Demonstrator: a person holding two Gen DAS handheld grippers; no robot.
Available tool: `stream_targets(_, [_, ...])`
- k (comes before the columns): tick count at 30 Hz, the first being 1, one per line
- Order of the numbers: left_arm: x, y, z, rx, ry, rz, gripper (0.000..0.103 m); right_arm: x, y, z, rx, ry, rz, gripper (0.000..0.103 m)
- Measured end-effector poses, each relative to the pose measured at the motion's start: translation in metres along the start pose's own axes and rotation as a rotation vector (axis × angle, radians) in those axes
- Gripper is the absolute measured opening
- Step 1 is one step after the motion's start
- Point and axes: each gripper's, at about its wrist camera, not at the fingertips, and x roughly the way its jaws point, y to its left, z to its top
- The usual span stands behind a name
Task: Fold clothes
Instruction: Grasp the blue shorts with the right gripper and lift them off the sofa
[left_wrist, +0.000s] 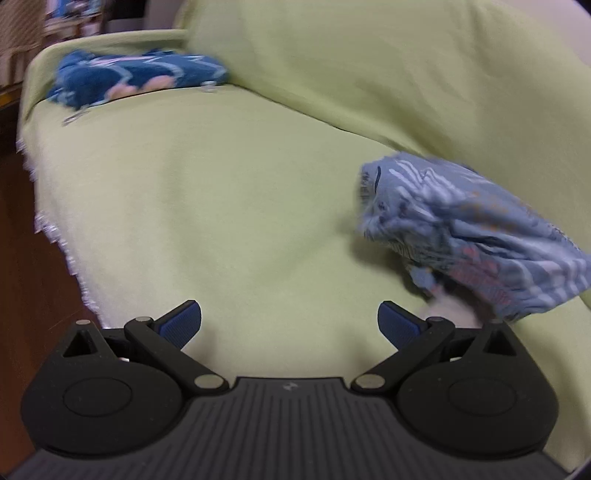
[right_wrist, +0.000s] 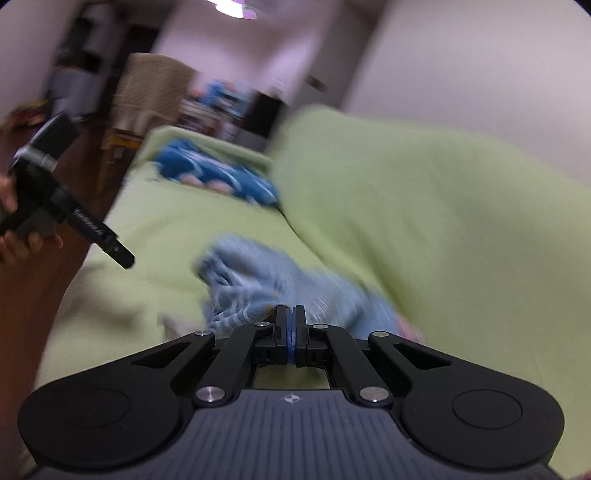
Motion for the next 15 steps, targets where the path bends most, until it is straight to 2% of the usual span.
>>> stream_targets(2, [-0.002,-0.021,-0.013,0.073,0.0,-0.033,0.099,-0.023,-0.01,-0.024,0.054,0.099,-0.075,0.0])
stream_targets(4, [-0.007,-0.045,-0.028,0.172,-0.009,-0.052,0.098,-0.028,-0.015,-0.051,0.117,0.22,-0.119,0.0])
stream_targets(6, [-0.013,-0.066,-0.042,0.269,-0.03,-0.053,0.098,-0.032,-0.006,-0.069,0.096,0.296,-0.116,0.0])
stream_targets(8, [-0.018,-0.079,-0.052,0.328,-0.047,-0.049,0.098,-0.026,0.016,-0.072,-0.065,0.259,-0.107,0.015])
stream_targets(9, [-0.018,-0.082,-0.054,0.336,-0.049,-0.048,0.098,-0.02,0.027,-0.072,-0.157,0.226,-0.107,0.033])
stream_targets(10, [-0.017,-0.081,-0.053,0.328,-0.047,-0.042,0.098,-0.014,0.039,-0.071,-0.249,0.191,-0.106,0.045])
stream_targets(13, [-0.016,-0.075,-0.05,0.298,-0.04,-0.015,0.098,0.025,0.065,-0.063,-0.433,0.092,-0.023,0.046])
stream_targets(15, [-0.017,-0.068,-0.047,0.271,-0.035,0.013,0.098,0.056,0.085,-0.056,-0.549,0.037,-0.007,0.046])
